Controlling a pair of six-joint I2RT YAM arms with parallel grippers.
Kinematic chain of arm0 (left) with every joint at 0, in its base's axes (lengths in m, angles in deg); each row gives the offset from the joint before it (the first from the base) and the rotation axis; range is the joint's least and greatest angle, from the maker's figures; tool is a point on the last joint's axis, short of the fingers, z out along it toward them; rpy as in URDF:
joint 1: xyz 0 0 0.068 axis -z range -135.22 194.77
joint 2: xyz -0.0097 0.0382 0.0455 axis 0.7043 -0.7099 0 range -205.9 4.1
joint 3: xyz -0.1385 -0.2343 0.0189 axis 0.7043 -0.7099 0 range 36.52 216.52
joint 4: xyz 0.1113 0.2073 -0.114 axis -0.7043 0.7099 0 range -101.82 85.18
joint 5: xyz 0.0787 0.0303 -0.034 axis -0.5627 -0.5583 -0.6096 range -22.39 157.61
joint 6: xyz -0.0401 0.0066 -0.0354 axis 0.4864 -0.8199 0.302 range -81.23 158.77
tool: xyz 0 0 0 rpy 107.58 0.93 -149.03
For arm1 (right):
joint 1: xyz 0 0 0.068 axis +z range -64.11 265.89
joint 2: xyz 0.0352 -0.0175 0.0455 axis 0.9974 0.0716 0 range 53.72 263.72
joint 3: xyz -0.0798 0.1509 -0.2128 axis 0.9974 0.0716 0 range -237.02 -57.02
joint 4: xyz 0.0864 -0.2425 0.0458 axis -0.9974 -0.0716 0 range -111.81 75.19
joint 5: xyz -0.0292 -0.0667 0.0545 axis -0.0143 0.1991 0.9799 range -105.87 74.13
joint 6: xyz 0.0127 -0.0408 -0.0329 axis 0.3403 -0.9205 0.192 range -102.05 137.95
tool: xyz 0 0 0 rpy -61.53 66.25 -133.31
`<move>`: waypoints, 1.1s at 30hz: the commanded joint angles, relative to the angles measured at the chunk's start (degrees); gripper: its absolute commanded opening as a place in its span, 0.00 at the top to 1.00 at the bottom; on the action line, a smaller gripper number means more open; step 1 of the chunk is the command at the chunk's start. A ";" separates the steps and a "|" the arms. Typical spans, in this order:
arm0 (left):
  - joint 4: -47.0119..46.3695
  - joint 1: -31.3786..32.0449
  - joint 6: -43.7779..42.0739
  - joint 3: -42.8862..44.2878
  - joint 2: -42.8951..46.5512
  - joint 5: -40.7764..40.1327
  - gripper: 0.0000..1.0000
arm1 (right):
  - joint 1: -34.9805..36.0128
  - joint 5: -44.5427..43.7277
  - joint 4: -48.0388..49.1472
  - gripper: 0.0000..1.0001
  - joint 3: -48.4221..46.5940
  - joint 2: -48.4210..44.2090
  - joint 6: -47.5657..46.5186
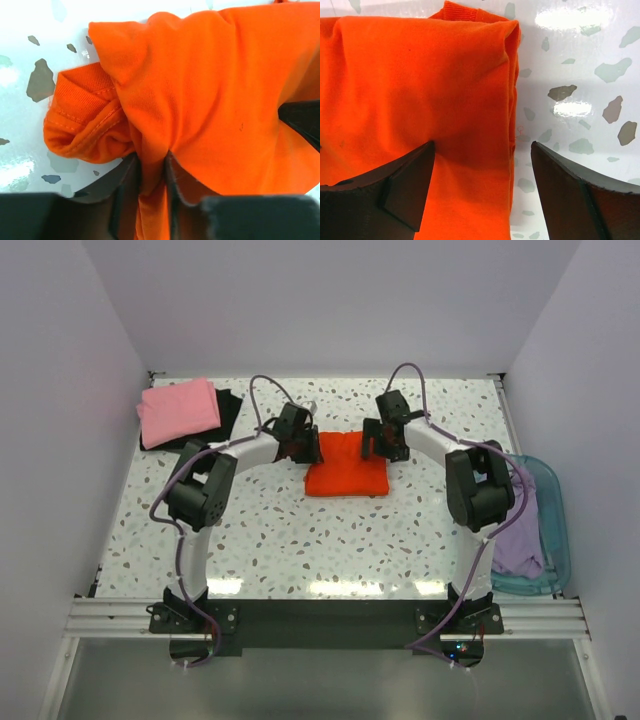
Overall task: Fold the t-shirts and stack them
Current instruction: Neatly place the folded tshirt to the corner
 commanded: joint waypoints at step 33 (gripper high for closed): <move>28.14 -20.53 -9.67 49.70 -9.02 -13.68 1.00 | 0.53 6.20 -0.98 0.05 6.11 -20.91 3.03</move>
